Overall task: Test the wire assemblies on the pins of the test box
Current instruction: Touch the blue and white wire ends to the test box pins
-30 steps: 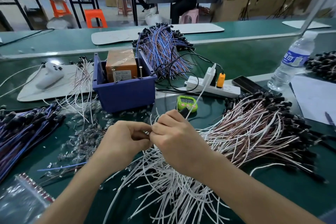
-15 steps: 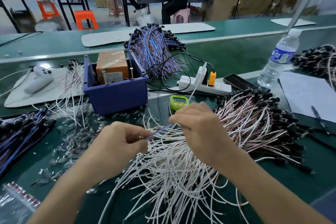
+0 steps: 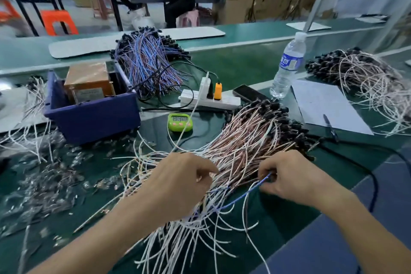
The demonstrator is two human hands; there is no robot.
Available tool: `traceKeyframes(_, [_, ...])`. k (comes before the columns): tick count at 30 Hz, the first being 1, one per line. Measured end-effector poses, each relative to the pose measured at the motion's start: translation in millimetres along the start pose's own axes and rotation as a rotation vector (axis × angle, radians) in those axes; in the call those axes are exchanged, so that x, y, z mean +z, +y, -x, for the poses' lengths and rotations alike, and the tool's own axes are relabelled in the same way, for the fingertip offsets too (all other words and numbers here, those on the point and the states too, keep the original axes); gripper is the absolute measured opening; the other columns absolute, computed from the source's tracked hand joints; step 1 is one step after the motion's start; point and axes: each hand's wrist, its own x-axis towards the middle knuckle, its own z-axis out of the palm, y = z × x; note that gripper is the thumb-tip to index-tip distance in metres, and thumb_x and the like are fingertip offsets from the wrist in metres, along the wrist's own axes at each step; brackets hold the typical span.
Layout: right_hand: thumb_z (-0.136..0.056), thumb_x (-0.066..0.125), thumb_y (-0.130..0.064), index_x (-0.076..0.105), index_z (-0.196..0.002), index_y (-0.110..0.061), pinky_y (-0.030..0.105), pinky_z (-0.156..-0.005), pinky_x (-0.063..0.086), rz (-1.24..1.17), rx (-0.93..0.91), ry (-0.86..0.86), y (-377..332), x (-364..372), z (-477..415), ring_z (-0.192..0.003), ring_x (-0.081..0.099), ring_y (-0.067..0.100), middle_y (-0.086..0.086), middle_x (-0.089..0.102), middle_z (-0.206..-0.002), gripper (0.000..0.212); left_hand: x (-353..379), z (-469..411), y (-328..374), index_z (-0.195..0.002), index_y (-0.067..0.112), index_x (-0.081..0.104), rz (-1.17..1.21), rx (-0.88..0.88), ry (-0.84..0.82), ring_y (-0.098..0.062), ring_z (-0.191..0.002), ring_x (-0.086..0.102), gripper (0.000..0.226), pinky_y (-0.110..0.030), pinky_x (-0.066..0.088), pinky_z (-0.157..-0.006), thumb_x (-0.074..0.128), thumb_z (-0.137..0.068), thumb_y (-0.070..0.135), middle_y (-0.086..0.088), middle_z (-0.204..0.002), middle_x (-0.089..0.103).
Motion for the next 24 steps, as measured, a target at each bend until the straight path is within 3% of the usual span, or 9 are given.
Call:
traceKeyframes(2, [-0.075, 0.084, -0.037, 0.074, -0.079, -0.026, 0.02, -0.065, 0.045, -0.031, 0.016, 0.088, 4.0, 12.7, -6.4, -0.067, 0.057, 0.008, -0.014, 0.06, -0.068, 0.015, 19.2, -5.1, -6.4, -0.153, 0.043, 0.038, -0.095, 0.065, 0.031, 0.013, -0.134, 0.034, 0.074, -0.021, 0.022, -0.118, 0.066, -0.087, 0.059, 0.019, -0.159, 0.04])
traceKeyframes(3, [-0.076, 0.084, -0.038, 0.074, -0.079, -0.025, 0.023, -0.067, 0.044, -0.074, 0.032, 0.128, 5.4, 17.5, -9.3, -0.069, 0.058, 0.01, -0.012, 0.063, -0.07, 0.016, 25.5, -7.7, -11.4, -0.159, 0.046, 0.013, -0.152, 0.073, -0.004, 0.004, -0.149, 0.011, 0.094, -0.028, 0.007, -0.123, 0.06, -0.082, 0.07, 0.019, -0.168, 0.013])
traceKeyframes(4, [-0.077, 0.084, -0.037, 0.074, -0.078, -0.024, 0.024, -0.066, 0.043, -0.112, 0.046, 0.162, 6.4, 21.4, -11.9, -0.07, 0.059, 0.012, -0.008, 0.066, -0.071, 0.016, 30.2, -10.7, -16.3, -0.158, 0.047, -0.008, -0.2, 0.057, -0.048, -0.001, -0.153, -0.006, 0.107, -0.031, -0.003, -0.122, 0.055, -0.077, 0.078, 0.019, -0.168, -0.008])
traceKeyframes(6, [-0.079, 0.084, -0.035, 0.073, -0.075, -0.023, 0.026, -0.066, 0.04, -0.136, 0.046, 0.212, 8.4, 27.3, -17.0, -0.07, 0.06, 0.016, -0.004, 0.067, -0.07, 0.016, 38.2, -17.2, -24.4, -0.153, 0.045, -0.025, -0.227, -0.015, -0.118, -0.006, -0.153, -0.014, 0.118, -0.034, -0.012, -0.118, 0.055, -0.075, 0.082, 0.014, -0.166, -0.017])
traceKeyframes(11, [-0.079, 0.082, -0.032, 0.067, -0.067, -0.021, 0.029, -0.065, 0.035, -0.098, 0.028, 0.329, 11.8, 37.4, -19.5, -0.068, 0.055, 0.018, -0.006, 0.063, -0.063, 0.022, 50.0, -39.7, -22.2, -0.163, 0.033, -0.002, -0.194, -0.01, -0.123, -0.013, -0.153, 0.026, 0.103, -0.024, 0.007, -0.116, 0.068, -0.091, 0.054, 0.008, -0.169, 0.021])
traceKeyframes(14, [-0.082, 0.081, -0.03, 0.068, -0.071, -0.02, 0.03, -0.069, 0.031, -0.055, 0.038, 0.379, 12.3, 40.9, -21.1, -0.074, 0.052, 0.023, -0.008, 0.055, -0.066, 0.02, 49.3, -53.8, -18.2, -0.164, 0.031, 0.005, -0.19, 0.014, -0.156, -0.016, -0.152, 0.029, 0.096, -0.027, 0.014, -0.121, 0.07, -0.094, 0.037, 0.005, -0.168, 0.027])
traceKeyframes(17, [-0.084, 0.08, -0.025, 0.068, -0.075, -0.019, 0.03, -0.069, 0.03, -0.056, 0.06, 0.399, 12.9, 42.2, -28.1, -0.075, 0.048, 0.023, -0.001, 0.062, -0.071, 0.016, 44.2, -67.5, -15.2, -0.164, 0.028, 0.01, -0.185, 0.02, -0.18, -0.018, -0.151, 0.032, 0.093, -0.032, 0.02, -0.123, 0.071, -0.094, 0.028, 0.003, -0.167, 0.031])
traceKeyframes(24, [-0.083, 0.08, -0.023, 0.07, -0.076, -0.015, 0.033, -0.072, 0.037, -0.057, 0.077, 0.4, 17.2, 37.8, -47.4, -0.077, 0.056, 0.032, 0.004, 0.065, -0.07, 0.014, 35.2, -82.7, -11.5, -0.164, 0.028, 0.013, -0.217, 0.026, -0.175, -0.019, -0.145, 0.04, 0.092, -0.034, 0.028, -0.12, 0.071, -0.093, 0.027, 0.003, -0.163, 0.038])
